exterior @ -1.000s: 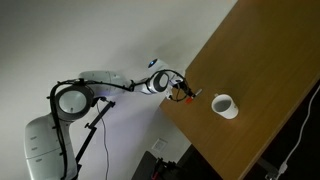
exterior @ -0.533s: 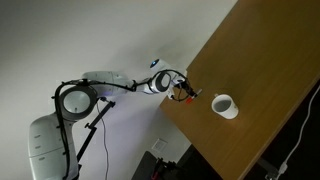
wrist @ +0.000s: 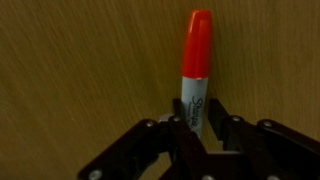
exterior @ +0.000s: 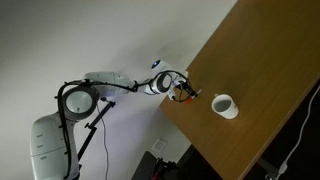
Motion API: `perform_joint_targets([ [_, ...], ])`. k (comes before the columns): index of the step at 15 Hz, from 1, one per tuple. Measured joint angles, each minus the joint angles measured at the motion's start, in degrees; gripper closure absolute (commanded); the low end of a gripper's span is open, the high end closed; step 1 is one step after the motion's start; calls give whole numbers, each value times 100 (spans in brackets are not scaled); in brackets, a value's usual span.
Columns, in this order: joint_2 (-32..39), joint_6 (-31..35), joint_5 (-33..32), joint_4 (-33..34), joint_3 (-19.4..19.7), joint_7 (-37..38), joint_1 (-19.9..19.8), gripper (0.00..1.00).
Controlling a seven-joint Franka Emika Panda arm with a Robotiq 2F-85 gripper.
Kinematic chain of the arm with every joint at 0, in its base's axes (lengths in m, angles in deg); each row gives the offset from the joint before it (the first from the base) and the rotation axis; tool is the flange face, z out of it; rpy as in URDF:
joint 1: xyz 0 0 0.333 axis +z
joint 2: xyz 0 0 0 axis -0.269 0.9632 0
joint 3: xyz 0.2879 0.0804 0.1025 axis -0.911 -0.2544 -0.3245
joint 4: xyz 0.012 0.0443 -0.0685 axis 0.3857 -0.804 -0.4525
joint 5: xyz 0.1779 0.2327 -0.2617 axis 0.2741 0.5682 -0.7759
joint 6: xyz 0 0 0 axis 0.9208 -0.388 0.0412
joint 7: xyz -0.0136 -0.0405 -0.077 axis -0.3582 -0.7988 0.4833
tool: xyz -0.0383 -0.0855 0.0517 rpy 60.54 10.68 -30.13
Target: Put the marker in the white cup
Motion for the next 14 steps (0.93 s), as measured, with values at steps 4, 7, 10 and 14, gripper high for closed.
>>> perform_joint_targets([
  [4,13,0,1,14,2,1,-1,94],
  [7,10,0,6,15,3,1,-9,94],
  [10,-78,-18,8,8,23,1,-58,94],
  [14,-422,-345,8,-27,123,1,-175,94],
])
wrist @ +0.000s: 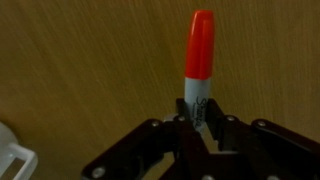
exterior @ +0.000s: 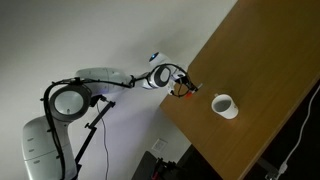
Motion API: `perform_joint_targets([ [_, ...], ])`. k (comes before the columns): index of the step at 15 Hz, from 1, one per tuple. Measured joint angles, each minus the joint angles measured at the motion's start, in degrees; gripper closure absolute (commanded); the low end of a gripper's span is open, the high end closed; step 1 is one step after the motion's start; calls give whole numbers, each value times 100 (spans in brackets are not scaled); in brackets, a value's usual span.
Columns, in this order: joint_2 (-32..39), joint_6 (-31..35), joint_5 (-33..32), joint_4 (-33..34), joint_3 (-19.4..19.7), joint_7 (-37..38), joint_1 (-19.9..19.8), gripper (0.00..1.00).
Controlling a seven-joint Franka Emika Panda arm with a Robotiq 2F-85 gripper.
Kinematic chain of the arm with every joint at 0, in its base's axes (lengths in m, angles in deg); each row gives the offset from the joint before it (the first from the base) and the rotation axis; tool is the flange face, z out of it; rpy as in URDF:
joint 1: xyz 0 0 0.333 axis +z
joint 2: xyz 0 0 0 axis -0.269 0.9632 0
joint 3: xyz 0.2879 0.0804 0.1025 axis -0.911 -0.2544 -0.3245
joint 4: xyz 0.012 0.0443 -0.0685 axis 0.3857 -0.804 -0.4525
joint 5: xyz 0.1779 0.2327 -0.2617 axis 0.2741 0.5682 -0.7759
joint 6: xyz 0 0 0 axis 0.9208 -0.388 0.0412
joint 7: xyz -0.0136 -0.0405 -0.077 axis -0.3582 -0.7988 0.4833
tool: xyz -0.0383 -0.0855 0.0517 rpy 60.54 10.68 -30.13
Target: Put the marker in the white cup
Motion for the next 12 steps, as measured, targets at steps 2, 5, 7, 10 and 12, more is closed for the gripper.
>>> perform_joint_targets([
  [2,-204,-231,-10,-30,113,5,-15,94],
  [5,-491,-489,-230,-103,321,426,19,94],
  [7,-637,-595,-522,-147,496,925,104,94],
  [10,-782,-714,-1075,-193,736,1811,272,94],
  [12,-839,-812,-1481,-220,865,2441,385,94],
])
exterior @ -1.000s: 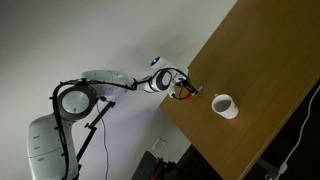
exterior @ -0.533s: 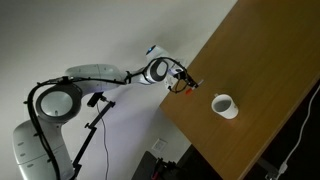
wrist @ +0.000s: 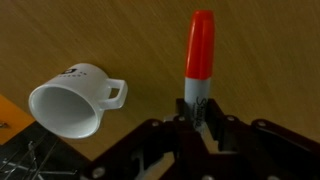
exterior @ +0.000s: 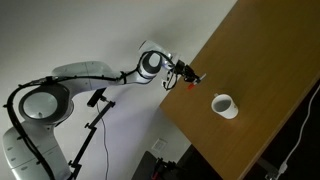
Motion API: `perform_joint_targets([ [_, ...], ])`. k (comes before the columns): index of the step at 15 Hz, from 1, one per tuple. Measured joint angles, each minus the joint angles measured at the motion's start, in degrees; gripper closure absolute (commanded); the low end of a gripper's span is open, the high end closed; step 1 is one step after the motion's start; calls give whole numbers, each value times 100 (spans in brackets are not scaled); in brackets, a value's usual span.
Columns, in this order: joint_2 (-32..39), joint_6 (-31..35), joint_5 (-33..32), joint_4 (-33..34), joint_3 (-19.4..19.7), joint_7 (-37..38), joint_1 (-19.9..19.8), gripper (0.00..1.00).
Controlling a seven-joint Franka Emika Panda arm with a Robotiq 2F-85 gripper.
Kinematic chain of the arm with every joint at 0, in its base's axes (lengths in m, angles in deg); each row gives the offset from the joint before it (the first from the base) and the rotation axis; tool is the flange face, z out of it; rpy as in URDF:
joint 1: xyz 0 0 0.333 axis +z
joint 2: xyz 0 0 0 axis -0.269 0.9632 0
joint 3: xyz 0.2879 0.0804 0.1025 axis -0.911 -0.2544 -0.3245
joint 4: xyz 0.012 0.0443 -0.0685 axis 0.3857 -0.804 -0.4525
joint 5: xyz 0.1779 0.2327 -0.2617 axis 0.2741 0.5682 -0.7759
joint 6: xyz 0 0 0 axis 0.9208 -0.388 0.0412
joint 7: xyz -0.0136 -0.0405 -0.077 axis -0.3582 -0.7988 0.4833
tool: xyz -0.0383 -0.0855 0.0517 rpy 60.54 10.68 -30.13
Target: Put the marker in the white cup
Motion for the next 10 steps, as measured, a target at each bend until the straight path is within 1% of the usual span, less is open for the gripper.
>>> perform_joint_targets([
  [3,-59,-303,-614,-1,126,931,139,94],
  [10,-249,-1379,-1829,16,134,2867,239,94],
])
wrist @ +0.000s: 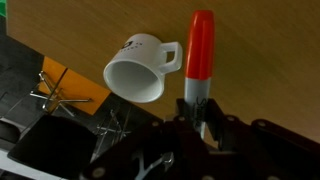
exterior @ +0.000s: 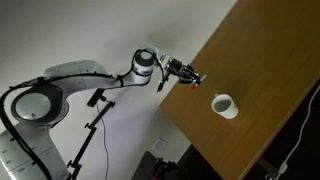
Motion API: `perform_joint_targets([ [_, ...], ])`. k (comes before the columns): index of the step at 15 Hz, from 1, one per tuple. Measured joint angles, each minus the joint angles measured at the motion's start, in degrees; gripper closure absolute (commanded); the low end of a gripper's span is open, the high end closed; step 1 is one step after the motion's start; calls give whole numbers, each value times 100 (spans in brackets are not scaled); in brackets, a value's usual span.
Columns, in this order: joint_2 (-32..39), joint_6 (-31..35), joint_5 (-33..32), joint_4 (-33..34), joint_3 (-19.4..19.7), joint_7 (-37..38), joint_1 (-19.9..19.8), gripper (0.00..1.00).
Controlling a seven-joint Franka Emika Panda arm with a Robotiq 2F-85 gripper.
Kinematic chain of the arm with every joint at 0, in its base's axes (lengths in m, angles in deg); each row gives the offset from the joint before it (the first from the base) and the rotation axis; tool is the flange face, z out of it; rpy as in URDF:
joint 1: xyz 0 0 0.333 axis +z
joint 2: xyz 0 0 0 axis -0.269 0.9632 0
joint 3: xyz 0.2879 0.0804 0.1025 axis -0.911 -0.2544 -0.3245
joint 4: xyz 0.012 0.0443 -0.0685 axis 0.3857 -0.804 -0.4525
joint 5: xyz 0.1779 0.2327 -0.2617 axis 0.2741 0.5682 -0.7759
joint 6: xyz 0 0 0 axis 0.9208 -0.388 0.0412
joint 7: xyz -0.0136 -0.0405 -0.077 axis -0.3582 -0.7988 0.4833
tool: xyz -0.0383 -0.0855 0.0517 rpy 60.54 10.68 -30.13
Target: Put the marker in the white cup
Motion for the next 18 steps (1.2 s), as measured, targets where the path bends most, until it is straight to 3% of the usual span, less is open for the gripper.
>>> perform_joint_targets([
  [8,-118,-1587,-660,127,-164,1771,-55,94],
  [12,-118,-2055,-962,206,-351,2465,-156,94],
  [13,-118,-2129,-1036,223,-408,2570,-194,76],
  [18,-118,-2221,-1143,250,-541,2689,-316,76],
])
